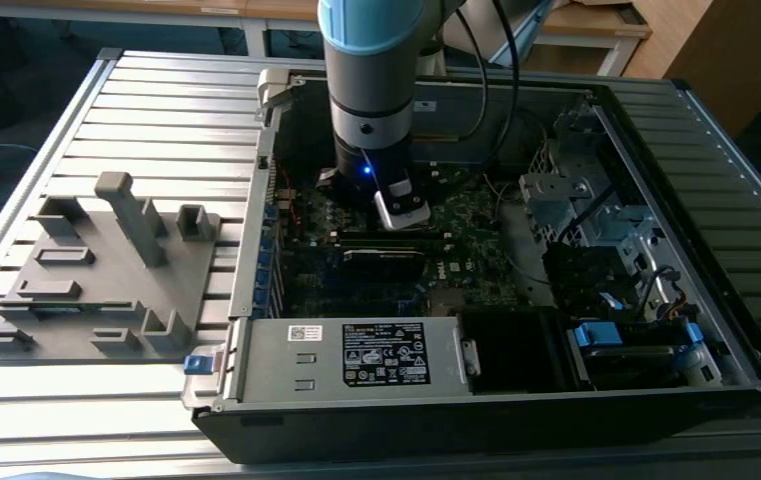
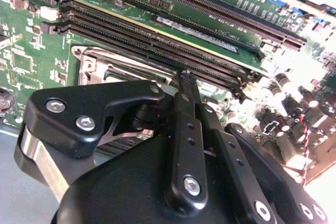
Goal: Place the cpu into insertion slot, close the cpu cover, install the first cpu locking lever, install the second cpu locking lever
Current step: 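Install the second cpu locking lever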
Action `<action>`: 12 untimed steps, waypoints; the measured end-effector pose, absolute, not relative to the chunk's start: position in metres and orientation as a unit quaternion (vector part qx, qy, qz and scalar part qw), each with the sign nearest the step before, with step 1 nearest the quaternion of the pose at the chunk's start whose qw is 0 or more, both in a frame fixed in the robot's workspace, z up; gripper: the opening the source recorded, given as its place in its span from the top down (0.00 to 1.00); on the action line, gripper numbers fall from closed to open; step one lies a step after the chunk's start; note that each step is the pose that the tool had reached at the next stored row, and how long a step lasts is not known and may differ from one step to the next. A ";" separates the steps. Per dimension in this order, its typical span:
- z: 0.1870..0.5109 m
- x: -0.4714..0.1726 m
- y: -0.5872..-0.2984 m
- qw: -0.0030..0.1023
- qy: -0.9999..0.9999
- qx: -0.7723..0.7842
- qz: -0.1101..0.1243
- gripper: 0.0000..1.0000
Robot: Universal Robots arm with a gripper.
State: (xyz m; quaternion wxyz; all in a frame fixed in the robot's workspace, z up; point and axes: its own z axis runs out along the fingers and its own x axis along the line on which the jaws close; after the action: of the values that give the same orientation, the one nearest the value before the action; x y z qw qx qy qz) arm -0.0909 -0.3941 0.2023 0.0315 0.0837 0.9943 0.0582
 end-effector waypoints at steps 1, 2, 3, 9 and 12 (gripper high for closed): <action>0.202 -0.091 -0.394 0.031 0.994 0.084 0.060 0.89; 0.202 -0.091 -0.395 0.031 0.994 0.084 0.062 0.89; 0.202 -0.092 -0.395 0.031 0.994 0.084 0.063 0.89; 0.202 -0.093 -0.396 0.031 0.994 0.084 0.070 0.89; 0.201 -0.093 -0.396 0.031 0.994 0.084 0.070 0.89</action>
State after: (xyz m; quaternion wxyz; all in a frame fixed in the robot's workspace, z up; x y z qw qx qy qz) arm -0.0935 -0.3960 0.2010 0.0305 0.0840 0.9935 0.0704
